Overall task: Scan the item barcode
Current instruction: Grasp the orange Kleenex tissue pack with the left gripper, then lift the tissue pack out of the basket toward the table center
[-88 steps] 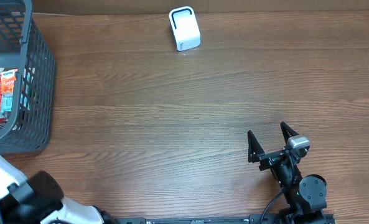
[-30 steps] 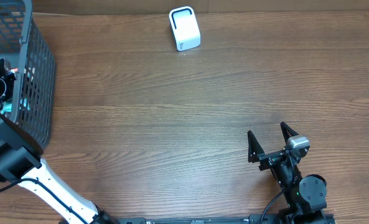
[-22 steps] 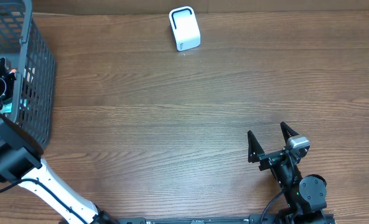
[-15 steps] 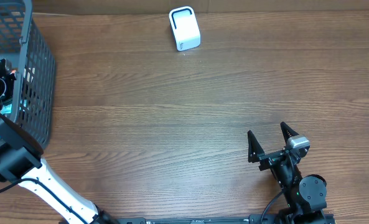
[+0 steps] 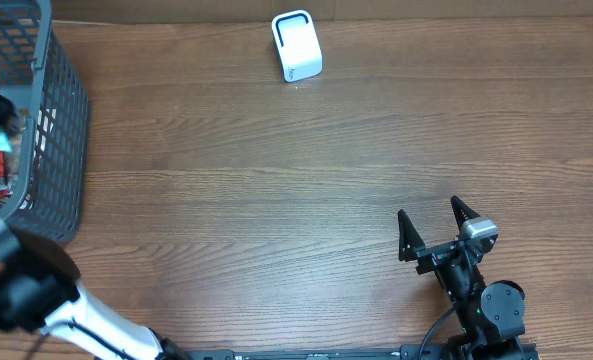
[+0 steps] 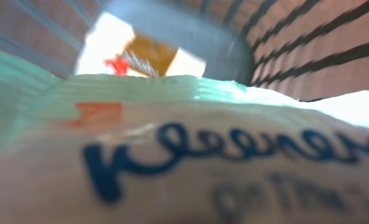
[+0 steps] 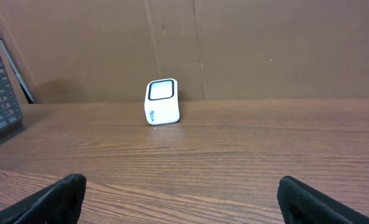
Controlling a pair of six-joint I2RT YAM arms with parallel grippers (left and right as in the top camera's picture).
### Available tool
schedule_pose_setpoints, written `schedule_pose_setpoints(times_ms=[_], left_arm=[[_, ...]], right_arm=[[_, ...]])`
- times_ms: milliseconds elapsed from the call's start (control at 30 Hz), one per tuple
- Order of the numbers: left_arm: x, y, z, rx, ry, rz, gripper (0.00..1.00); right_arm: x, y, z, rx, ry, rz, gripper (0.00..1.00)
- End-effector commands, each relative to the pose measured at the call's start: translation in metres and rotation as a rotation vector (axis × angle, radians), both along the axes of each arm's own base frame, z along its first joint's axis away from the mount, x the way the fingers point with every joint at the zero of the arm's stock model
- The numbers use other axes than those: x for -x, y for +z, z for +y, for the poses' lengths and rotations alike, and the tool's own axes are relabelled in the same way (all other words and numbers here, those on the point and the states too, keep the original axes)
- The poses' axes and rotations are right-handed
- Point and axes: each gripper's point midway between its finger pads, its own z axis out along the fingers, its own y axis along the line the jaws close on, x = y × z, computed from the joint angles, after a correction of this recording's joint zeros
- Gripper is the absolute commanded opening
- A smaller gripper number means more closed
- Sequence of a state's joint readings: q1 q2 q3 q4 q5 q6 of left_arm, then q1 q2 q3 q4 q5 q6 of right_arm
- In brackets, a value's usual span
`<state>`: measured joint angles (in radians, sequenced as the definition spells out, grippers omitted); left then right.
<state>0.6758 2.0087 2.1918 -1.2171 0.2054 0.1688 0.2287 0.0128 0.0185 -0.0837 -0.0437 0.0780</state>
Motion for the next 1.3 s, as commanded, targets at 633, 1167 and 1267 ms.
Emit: schedule_pose_setpoints(times_ms=[633,1167,1267], left_arm=[[0.056,0.159,-0.247,-0.096,-0.292,-0.229,0.45],[0.061,0.005,-0.440,0.019,-0.596,0.027,0.44],[0.066,-0.027,-0.481,0.025,-0.671,0.022,0.44]], right_arm=[[-0.001,-0.002,-0.003,0.000,-0.018,-0.002,1.00],[-0.001,-0.002,-0.003,0.000,-0.018,-0.002,1.00],[-0.001,-0.002,-0.003,0.000,-0.018,-0.002,1.00]])
